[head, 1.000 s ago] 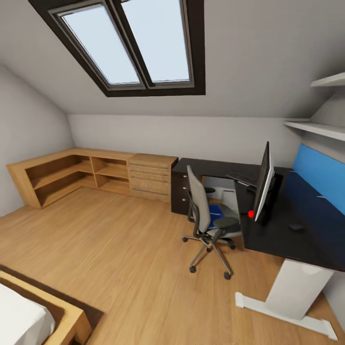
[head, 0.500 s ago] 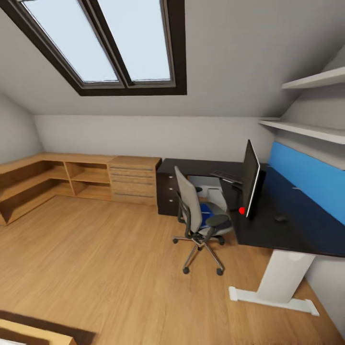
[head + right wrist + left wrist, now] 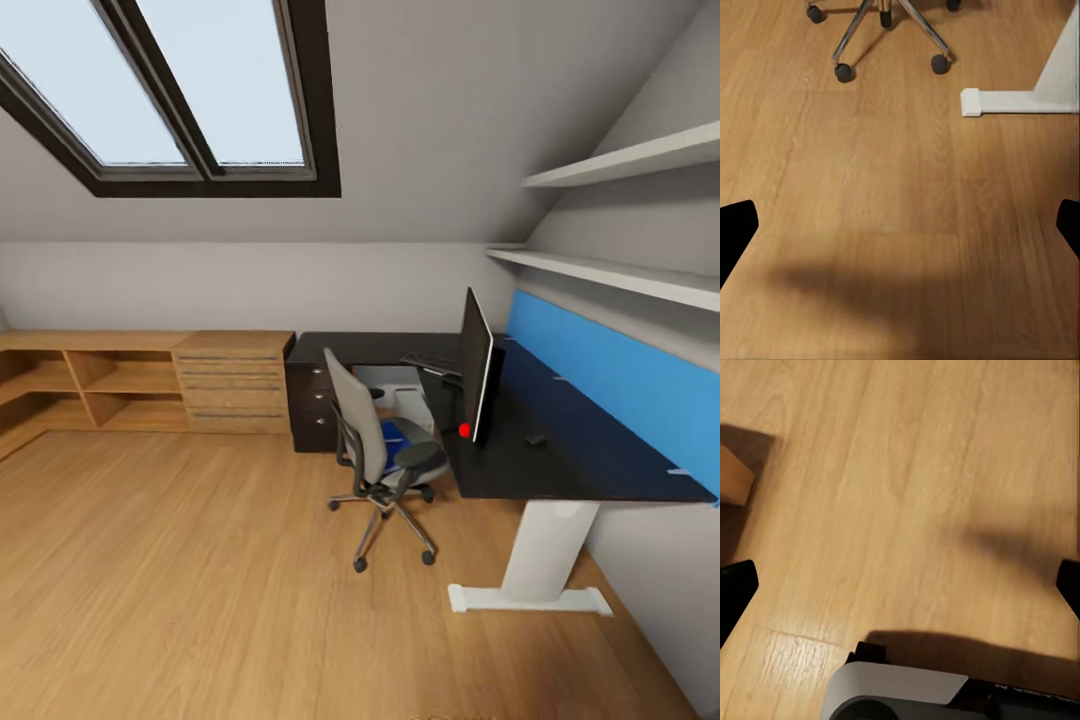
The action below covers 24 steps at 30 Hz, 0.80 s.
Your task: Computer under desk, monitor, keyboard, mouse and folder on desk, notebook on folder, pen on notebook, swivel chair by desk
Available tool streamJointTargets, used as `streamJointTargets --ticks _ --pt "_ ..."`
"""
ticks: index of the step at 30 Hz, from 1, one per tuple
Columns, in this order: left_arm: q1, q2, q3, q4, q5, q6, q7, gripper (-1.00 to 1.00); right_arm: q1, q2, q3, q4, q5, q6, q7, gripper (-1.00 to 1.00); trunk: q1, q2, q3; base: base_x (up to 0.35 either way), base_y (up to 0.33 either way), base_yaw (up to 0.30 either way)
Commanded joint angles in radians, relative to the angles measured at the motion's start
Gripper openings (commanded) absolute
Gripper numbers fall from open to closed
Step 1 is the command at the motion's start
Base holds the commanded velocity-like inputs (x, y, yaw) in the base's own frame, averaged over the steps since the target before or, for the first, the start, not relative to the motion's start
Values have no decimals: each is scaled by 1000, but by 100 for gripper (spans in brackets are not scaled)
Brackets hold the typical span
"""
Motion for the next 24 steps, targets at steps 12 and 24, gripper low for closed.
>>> streamJointTargets --ticks 12,24 --pt "0 0 23 -5 25 3 3 100 -1 3 1 5 4 -9 0 100 46 -85 -39 0 0 -141" --pt "-1 0 24 -6 81 50 92 100 -1 5 4 8 8 -10 0 100 92 -169 -77 0 0 -7"
